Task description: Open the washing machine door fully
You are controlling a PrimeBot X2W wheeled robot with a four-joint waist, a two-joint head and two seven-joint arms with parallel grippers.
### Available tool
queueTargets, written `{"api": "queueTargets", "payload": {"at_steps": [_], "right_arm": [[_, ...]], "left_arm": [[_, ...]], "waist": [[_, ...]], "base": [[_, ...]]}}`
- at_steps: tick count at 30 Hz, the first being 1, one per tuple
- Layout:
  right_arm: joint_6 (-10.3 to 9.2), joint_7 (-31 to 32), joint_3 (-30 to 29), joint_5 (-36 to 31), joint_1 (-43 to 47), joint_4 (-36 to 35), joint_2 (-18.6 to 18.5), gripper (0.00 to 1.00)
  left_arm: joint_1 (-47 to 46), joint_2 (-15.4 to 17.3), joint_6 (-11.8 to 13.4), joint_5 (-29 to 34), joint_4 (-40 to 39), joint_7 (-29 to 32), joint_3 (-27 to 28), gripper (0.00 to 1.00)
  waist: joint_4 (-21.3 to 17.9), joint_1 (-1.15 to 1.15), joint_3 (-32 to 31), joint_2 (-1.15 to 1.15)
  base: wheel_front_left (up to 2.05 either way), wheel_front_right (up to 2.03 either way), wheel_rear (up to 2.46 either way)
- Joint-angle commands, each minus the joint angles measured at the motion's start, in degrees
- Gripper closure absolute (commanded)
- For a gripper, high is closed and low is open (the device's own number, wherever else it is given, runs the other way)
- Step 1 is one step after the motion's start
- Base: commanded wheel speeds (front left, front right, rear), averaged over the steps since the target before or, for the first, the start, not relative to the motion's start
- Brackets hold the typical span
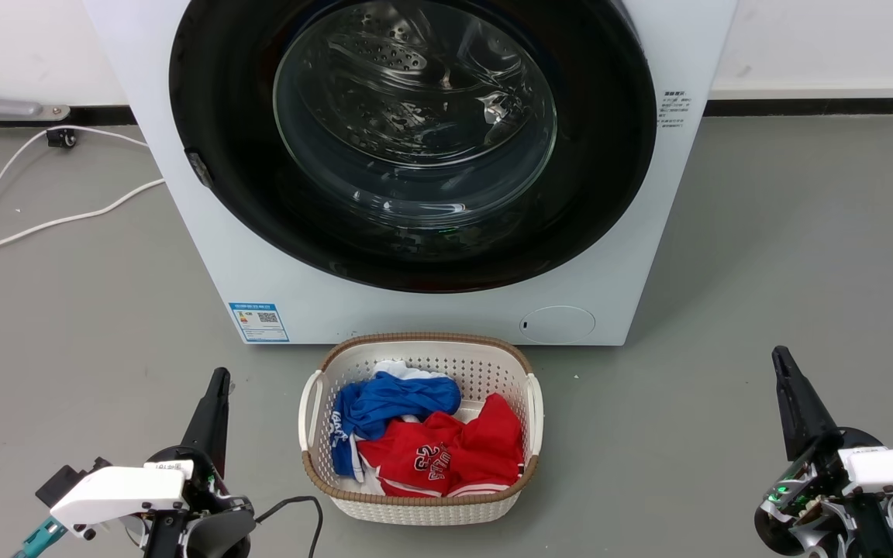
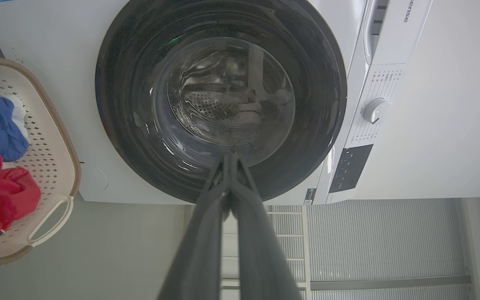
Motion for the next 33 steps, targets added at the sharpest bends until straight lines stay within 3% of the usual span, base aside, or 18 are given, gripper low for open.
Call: {"api": "queueTargets", "payload": {"at_steps": [1,22,23,33], "right_arm": [[0.17,0.1,-0.1,-0.3,-0.6,0.1,0.2,1.00],[0.17,0.2,-0.1,-0.4,-0.6,0.1,0.3,1.00],[0.00,0.1,-0.1,0.0,0.0,0.0,0.1,0.00],[0.00,-2.2,1.7,-1.4,1.4,-1.2,0.1,0.00]], "left_arm": [[-0.5,-0.1,-0.2,0.3,0.0,0.1,0.2,1.00],[-0.5,-0.1,-0.2,0.3,0.0,0.2,0.2,1.00],[0.0,0.0,0.0,0.0,0.0,0.0,0.0,0.00],[0.8,-0.1,0.0,1.0,-1.1,-2.1,-2.5,0.00]], "waist": [[0.0,0.00,0.0,0.00],[0.0,0.00,0.0,0.00],[0.0,0.00,0.0,0.00],[0.0,0.00,0.0,0.00]], "base": [[0.00,0.00,0.00],[0.00,0.00,0.00],[0.00,0.00,0.00],[0.00,0.00,0.00]]}}
